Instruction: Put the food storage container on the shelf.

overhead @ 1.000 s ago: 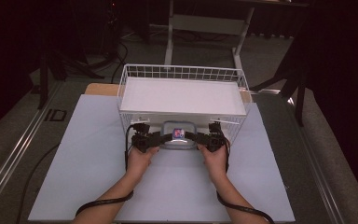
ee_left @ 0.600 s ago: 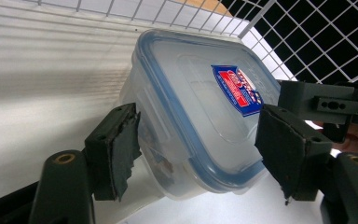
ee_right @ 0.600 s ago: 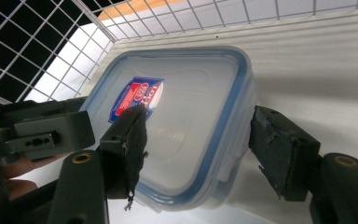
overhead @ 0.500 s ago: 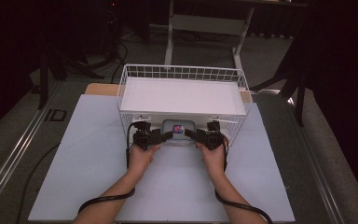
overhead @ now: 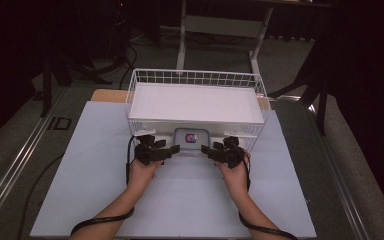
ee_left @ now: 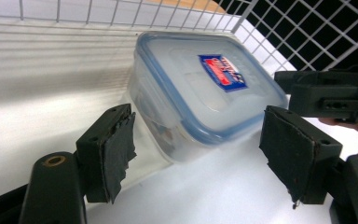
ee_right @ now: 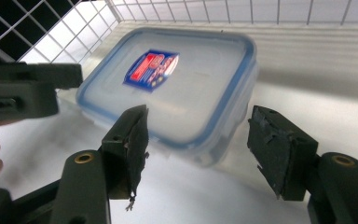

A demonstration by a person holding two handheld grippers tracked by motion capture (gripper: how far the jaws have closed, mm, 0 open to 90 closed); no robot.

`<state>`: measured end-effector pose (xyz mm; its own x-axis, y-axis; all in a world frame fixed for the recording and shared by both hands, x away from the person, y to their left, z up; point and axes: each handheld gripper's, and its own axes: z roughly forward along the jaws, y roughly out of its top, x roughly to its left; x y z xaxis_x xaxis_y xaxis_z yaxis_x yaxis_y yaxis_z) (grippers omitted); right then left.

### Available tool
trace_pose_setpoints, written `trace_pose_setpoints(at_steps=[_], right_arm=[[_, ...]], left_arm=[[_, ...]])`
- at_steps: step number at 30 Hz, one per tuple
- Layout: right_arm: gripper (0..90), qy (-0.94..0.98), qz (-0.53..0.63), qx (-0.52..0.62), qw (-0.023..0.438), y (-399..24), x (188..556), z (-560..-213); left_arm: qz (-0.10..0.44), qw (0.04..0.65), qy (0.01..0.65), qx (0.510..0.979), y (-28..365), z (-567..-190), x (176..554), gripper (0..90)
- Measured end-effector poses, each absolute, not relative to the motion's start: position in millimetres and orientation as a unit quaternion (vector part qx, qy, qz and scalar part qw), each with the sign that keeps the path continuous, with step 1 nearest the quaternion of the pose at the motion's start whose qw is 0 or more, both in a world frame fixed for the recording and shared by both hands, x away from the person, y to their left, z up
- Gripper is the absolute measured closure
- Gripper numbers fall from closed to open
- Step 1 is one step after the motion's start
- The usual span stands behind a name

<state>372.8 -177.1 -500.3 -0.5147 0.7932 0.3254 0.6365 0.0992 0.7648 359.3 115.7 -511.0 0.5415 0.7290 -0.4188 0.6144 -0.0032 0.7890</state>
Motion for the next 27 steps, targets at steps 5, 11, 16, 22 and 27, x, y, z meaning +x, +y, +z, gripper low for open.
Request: trace_pose_setpoints(at_steps=[5, 11, 16, 22, 27], right_arm=[[37.5, 0.743, 0.464, 0.472, 0.099, -178.2, 358.2, -491.7], [37.5, 0.751, 0.464, 0.458, 0.099, -168.9, 341.4, -487.6], [42.5, 0.759, 0.458, 0.453, 0.094, -159.1, 334.4, -492.5], [67.6, 0.777, 0.452, 0.429, 0.094, -145.0, 329.1, -496.5], [89.6, 0.786, 0.445, 0.422, 0.081, -134.8, 331.1, -504.9]], left_arm=[[0.063, 0.534, 0.427, 0.727, 115.6, -505.5, 339.4, 15.1], [0.075, 0.550, 0.390, 0.735, 118.7, -496.4, 312.2, 2.2], [0.076, 0.545, 0.384, 0.741, 130.2, -493.2, 295.1, 2.2], [0.073, 0.549, 0.381, 0.740, 143.3, -491.7, 272.4, 2.2], [0.074, 0.554, 0.377, 0.738, 145.4, -501.9, 259.6, 2.2]])
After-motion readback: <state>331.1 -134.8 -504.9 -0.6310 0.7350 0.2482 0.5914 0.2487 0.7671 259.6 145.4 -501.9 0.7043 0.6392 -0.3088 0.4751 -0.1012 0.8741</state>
